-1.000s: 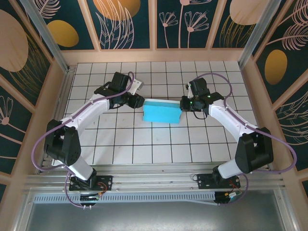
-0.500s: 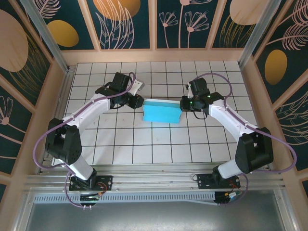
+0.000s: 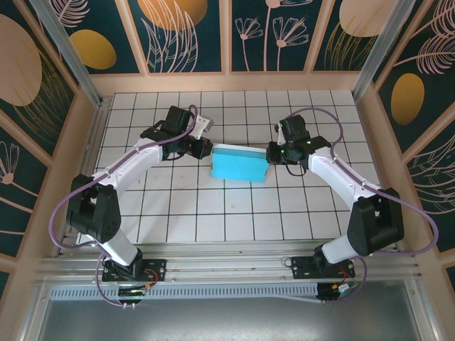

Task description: Fold the paper box

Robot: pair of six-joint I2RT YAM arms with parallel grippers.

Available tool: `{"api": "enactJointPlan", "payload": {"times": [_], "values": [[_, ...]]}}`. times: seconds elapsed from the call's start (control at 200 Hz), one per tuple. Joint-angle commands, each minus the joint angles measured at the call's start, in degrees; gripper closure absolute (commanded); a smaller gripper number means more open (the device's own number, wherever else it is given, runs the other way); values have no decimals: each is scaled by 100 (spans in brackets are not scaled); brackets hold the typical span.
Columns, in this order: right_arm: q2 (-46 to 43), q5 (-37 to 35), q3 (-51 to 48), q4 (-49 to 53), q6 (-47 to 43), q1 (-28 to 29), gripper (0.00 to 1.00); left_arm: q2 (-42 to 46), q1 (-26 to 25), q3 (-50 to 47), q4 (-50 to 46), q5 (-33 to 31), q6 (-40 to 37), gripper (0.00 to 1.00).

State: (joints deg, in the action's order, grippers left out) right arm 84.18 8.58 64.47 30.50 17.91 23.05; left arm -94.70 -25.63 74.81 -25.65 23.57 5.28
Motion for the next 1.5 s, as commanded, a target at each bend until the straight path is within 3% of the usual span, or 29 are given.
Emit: {"api": "enactJointPlan", "payload": {"times": [0.0, 0.781, 1.151, 1.321, 1.497], "values": [[104, -38, 97, 208, -77, 95, 88, -24, 23, 173, 170, 396, 413, 100], [168, -155, 124, 266, -95, 165, 88, -263, 23, 196, 300, 611, 1298, 100], [209, -163, 172, 284, -112, 174, 88, -187, 23, -24, 141, 407, 1085, 100], [215, -164, 180, 281, -104, 176, 88, -179, 23, -113, -135, -92, 850, 100], [216, -190, 167, 278, -86, 185, 88, -126, 24, -291, -108, 4, 821, 100]]}}
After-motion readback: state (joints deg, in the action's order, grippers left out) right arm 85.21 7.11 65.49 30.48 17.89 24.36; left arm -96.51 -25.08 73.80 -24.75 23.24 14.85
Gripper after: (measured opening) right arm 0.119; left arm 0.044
